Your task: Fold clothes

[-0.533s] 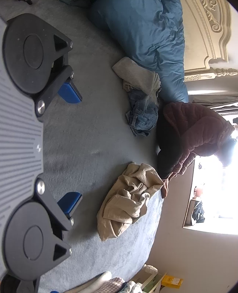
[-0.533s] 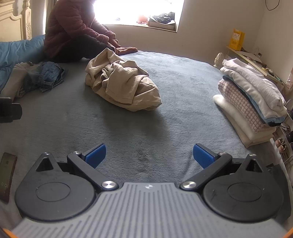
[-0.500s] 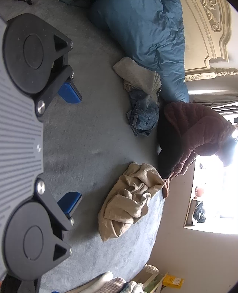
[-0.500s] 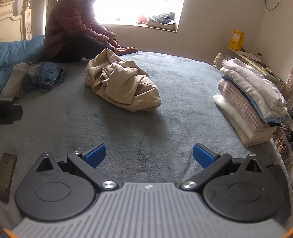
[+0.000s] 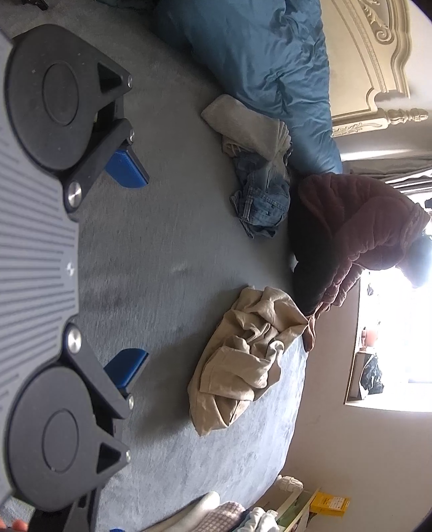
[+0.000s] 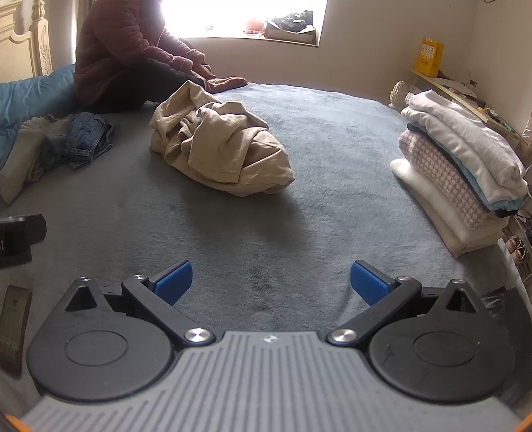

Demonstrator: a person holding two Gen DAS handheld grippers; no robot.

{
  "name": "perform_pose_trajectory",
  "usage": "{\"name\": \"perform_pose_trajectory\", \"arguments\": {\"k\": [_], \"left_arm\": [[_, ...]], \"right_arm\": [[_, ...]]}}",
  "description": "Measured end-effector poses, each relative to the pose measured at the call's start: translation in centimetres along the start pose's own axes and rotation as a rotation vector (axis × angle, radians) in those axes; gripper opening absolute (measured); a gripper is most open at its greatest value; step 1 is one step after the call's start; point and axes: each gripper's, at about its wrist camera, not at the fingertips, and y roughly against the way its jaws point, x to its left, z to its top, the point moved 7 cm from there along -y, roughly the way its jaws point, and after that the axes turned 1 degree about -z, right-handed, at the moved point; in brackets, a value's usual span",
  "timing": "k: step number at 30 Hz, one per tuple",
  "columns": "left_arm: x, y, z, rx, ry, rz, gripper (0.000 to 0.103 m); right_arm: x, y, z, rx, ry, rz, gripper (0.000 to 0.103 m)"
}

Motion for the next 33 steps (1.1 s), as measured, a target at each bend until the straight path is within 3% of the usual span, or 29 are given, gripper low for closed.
{"name": "perform_pose_trajectory", "arguments": {"k": [17, 33], "left_arm": [[0.0, -1.1, -0.1, 0.024, 0.039, -0.027, 0.103], [0.3, -1.3, -0.6, 0.045, 0.028, 0.027, 0.103]], "right_arm": [[-1.0, -1.2, 0.3, 0.017, -0.027, -0.023, 0.102], [-0.8, -1.3, 0.0, 0.044, -0.033, -0.026, 0.102]]}}
